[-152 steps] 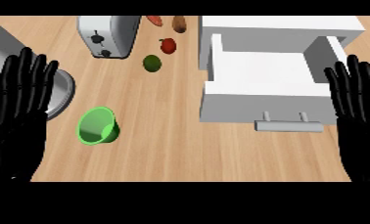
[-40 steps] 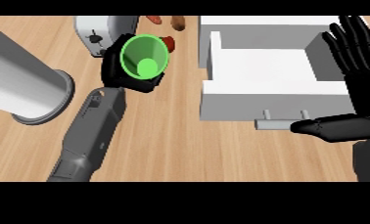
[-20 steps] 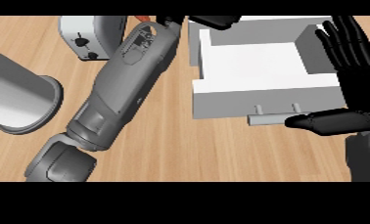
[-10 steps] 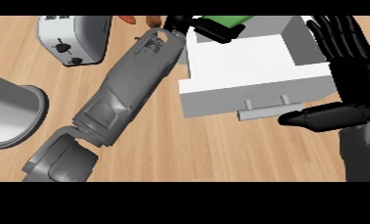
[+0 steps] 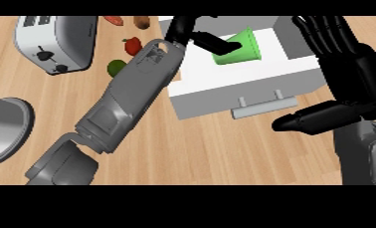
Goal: Pick up the cup, place it into the drawer and close the drawer
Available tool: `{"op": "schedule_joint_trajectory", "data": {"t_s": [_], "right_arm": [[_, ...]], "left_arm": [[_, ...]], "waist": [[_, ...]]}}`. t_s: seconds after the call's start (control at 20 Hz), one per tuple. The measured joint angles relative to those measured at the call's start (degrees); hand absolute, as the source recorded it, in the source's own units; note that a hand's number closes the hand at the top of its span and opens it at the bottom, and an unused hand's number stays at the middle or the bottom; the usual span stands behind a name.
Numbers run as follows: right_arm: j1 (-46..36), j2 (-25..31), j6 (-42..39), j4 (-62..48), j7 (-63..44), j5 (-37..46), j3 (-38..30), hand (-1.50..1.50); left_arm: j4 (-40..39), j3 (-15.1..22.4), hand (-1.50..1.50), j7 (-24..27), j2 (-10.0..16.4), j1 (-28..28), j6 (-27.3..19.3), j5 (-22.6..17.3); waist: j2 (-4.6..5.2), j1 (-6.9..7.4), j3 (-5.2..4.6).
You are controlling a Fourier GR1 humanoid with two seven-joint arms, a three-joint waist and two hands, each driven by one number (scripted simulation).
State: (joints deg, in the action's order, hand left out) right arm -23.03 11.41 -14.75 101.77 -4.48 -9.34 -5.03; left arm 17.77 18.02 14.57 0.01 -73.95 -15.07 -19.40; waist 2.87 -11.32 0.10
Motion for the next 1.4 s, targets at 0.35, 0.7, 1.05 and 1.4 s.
{"op": "schedule_joint_trajectory", "data": {"t_s": [0.35,0.7,1.05,1.4], "right_arm": [[-1.1,-0.7,-8.7,-0.6,-0.9,-6.9,5.4,1.5],[0.5,5.5,-19.1,-0.2,-6.2,-6.6,12.6,-1.5],[3.8,10.7,-19.3,0.3,-5.0,9.1,16.6,-1.5],[5.8,8.8,-11.5,-11.5,2.0,26.9,22.9,-1.5]], "left_arm": [[3.7,-1.8,-1.5,5.8,0.0,1.5,1.4,-7.5],[5.0,-3.6,-1.5,11.4,0.0,0.9,-0.8,-13.2],[3.6,-4.5,-1.5,13.8,0.0,1.2,-1.5,-15.9],[5.2,-5.3,-1.5,17.3,0.0,4.9,0.2,-17.7]], "waist": [[0.12,-0.44,-0.08],[-0.84,1.79,-0.13],[-1.65,6.13,-0.06],[-2.14,10.18,-0.05]]}}
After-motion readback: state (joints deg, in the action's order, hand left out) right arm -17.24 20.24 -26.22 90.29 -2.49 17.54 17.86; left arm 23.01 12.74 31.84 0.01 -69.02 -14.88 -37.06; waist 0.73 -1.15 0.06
